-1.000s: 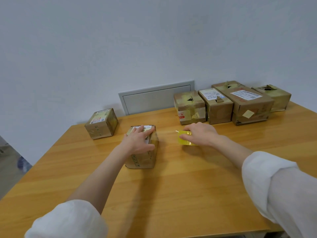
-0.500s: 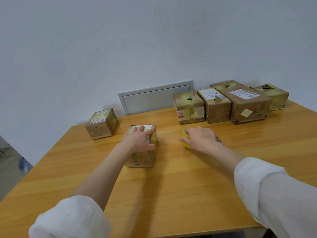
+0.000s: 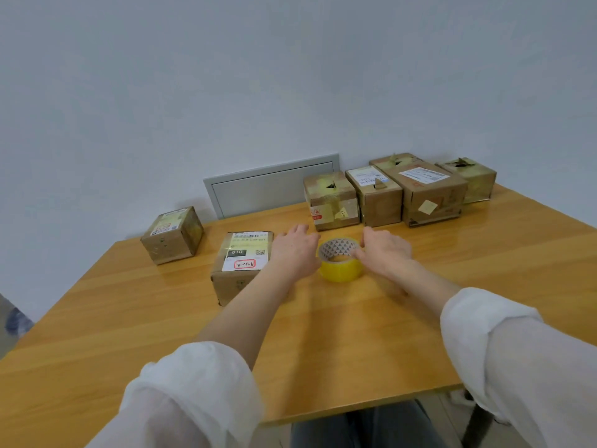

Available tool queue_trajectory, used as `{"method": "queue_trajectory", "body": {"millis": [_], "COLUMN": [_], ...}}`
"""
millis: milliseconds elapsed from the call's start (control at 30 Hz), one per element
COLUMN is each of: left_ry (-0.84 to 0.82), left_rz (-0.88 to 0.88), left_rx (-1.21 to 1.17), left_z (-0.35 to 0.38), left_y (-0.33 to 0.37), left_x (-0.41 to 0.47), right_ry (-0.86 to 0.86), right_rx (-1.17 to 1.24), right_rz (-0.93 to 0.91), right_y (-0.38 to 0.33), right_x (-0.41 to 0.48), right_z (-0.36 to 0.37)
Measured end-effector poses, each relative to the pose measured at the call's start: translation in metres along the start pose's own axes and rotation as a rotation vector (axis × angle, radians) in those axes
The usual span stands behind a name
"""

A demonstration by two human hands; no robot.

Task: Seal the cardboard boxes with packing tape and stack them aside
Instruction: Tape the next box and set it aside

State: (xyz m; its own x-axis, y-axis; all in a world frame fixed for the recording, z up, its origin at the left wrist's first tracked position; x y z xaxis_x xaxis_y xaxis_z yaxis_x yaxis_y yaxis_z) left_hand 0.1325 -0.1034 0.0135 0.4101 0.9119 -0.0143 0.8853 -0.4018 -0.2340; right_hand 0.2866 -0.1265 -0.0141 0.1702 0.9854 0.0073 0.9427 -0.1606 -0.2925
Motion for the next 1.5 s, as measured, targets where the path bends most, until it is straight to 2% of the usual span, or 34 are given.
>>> {"method": "queue_trajectory", "body": {"millis": [200, 300, 400, 533, 600, 667, 767, 833, 933, 1000, 1067, 1133, 1233, 1300, 1367, 1433, 1500], "left_ry": [0.023, 0.022, 0.036, 0.065, 0.102, 0.13, 0.101, 0.028, -0.037, -0.01, 0.076, 0.184, 0.331, 0.326, 0.288, 0.235, 0.191], "left_rz": [0.01, 0.012, -0.005, -0.022, -0.056, -0.113, -0.176, -0.19, -0.187, -0.194, -0.237, -0.299, -0.342, -0.31, -0.307, -0.324, -0.343], "left_rx": [-0.03, -0.031, -0.041, -0.086, -0.224, -0.46, -0.917, -1.189, -1.513, -1.631, -1.664, -1.558, -1.042, -0.767, -0.656, -0.657, -0.704], "left_z": [0.0, 0.0, -0.001, -0.005, -0.01, -0.016, -0.015, -0.009, -0.002, -0.002, -0.006, -0.012, -0.027, -0.028, -0.018, -0.004, 0.008], "left_y": [0.009, 0.006, -0.001, -0.007, -0.013, -0.021, -0.031, -0.029, -0.025, -0.026, -0.035, -0.049, -0.075, -0.079, -0.077, -0.075, -0.077], "left_x": [-0.004, -0.008, -0.01, -0.01, -0.009, -0.009, -0.007, -0.009, -0.014, -0.017, -0.018, -0.019, -0.028, -0.035, -0.04, -0.042, -0.044], "right_ry": [-0.168, -0.242, -0.236, -0.155, -0.113, -0.115, -0.277, -0.428, -0.594, -0.622, -0.581, -0.4, -0.07, -0.081, -0.159, -0.163, -0.149], "right_rx": [-0.01, -0.016, 0.048, 0.258, 0.386, 0.63, 1.159, 1.414, 1.545, 1.543, 1.482, 1.222, 0.569, 0.218, -0.001, -0.12, -0.121], "right_rz": [0.23, 0.24, 0.254, 0.261, 0.213, 0.139, 0.135, 0.138, 0.098, 0.064, 0.01, -0.05, -0.099, -0.112, -0.124, -0.134, -0.14], "right_y": [0.043, 0.051, 0.057, 0.055, 0.044, 0.025, -0.006, -0.029, -0.06, -0.073, -0.079, -0.072, -0.055, -0.054, -0.061, -0.07, -0.077], "right_x": [-0.012, -0.012, -0.008, 0.001, 0.005, 0.007, 0.002, -0.004, -0.011, -0.013, -0.01, 0.001, 0.016, 0.018, 0.02, 0.021, 0.022], "right_z": [0.008, 0.018, 0.025, 0.021, 0.013, 0.006, 0.008, 0.012, 0.019, 0.022, 0.022, 0.015, -0.003, 0.0, 0.014, 0.024, 0.031]}}
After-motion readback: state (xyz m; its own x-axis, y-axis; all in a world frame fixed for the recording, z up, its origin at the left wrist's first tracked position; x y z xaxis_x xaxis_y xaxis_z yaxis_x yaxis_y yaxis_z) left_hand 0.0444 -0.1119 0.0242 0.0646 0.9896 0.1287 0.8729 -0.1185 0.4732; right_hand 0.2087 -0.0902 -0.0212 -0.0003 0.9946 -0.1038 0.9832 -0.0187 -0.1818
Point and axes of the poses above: each hand's wrist, its own x-axis towards the middle knuckle, its own z-axis out of the palm, y = z × x, the point moved 6 cm from there along x, towards the middle knuckle, and after that the axes turned 7 degrees about -y, right-handed, at the moved point
